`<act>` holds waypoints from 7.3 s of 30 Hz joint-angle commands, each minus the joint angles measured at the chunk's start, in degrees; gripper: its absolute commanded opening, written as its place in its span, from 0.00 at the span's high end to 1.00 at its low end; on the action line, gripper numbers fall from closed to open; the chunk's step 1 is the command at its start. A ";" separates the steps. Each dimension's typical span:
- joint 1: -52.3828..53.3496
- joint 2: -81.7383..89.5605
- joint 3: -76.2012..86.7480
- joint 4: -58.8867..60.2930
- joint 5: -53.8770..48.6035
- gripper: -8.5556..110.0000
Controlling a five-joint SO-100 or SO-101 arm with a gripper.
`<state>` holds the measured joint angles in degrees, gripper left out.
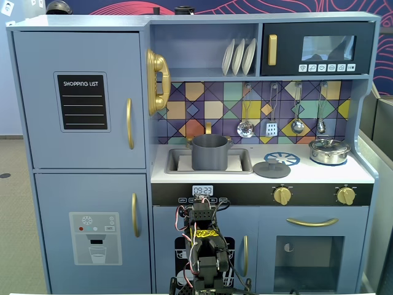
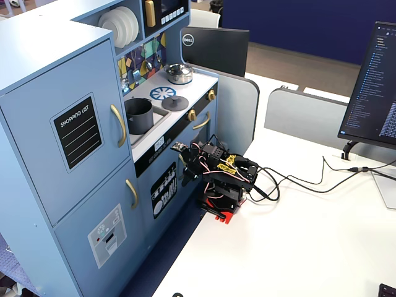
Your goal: Pick up the lid from the counter and put it on the gray recipient
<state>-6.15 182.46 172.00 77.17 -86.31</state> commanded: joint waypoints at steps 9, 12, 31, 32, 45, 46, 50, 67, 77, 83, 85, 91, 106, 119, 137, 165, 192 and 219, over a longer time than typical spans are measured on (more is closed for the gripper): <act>0.97 -0.44 0.00 10.46 -0.26 0.86; 0.97 -0.44 0.00 10.46 -0.26 0.86; -1.14 -9.84 -15.91 1.58 -1.67 0.92; -0.18 -13.27 -20.92 1.93 -2.99 0.92; 26.46 -41.84 -73.83 0.35 -23.99 0.88; 28.74 -42.01 -74.00 -5.19 -15.12 0.93; 36.04 -41.84 -71.89 -16.79 -16.00 0.93; 43.51 -46.32 -42.71 -83.94 -2.64 0.65; 42.80 -56.95 -43.86 -91.58 -5.19 0.64; 41.92 -62.40 -46.32 -93.78 -5.80 0.65; 41.57 -64.16 -47.37 -94.39 -5.89 0.66; 41.04 -67.32 -49.39 -94.66 -5.89 0.66; 40.52 -71.98 -49.57 -97.73 -5.27 0.71; 38.94 -71.37 -46.41 -98.17 -5.10 0.93; 37.18 -66.62 -61.79 -88.07 -4.31 0.93; 9.23 -59.94 -64.86 -76.03 -3.78 0.93; 7.82 -59.68 -58.18 -79.19 -4.04 0.93; 9.67 -46.14 -58.27 -65.57 -5.19 0.68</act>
<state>3.16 127.71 115.49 6.33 -92.37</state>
